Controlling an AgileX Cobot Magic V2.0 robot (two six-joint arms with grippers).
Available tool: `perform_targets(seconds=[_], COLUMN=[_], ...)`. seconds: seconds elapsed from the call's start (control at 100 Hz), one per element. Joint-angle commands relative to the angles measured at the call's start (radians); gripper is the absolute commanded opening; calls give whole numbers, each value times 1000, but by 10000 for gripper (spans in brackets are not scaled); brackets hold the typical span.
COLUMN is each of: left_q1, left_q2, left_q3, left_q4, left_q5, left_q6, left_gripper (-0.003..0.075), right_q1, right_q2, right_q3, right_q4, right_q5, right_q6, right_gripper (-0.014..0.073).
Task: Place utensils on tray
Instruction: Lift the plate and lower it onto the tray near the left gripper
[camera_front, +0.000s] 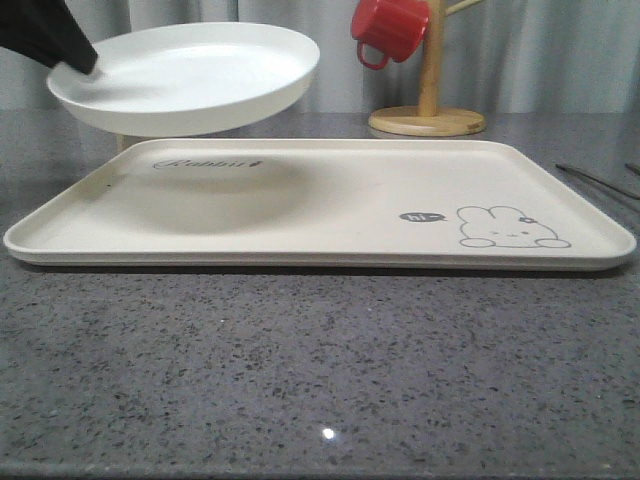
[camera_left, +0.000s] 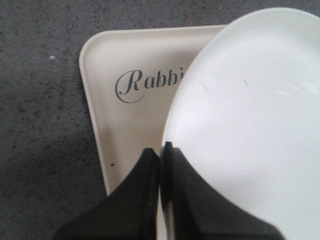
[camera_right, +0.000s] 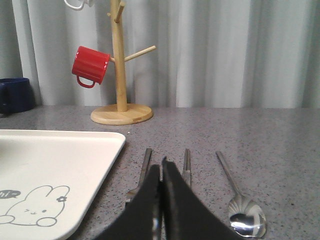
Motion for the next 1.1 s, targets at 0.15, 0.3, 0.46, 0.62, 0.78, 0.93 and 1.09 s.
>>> perform_targets(seconds=[0.15, 0.3, 0.46, 0.62, 0.78, 0.93, 1.09], left_q1=[-51, -55, -55, -55, -55, -55, -55], left_q2=[53, 101, 127, 127, 127, 127, 127], left_q3=[-45, -56, -56, -56, -56, -56, -56], left_q4=[-74, -74, -72, -70, -54, -5, -2], left_q5=[-68, -68, -68, -68, -62, -62, -37], left_q6=[-10, -10, -10, -12, -14, -43, -43], left_gripper=[-18, -18, -18, -17, -17, -15, -3], right_q1=[-7, -7, -7, -7, -7, -7, -7], right_q2=[-17, -17, -17, -17, -17, -17, -17], right_q3=[-18, -18, -18, -18, -18, -18, -18], right_q4=[-9, -9, -9, -9, -9, -9, -9], right_q5=[-84, -84, -84, -84, -84, -84, -84], right_q6=[-3, -3, -3, -3, -3, -3, -3], right_gripper=[-68, -68, -68, -68, -68, -68, -68])
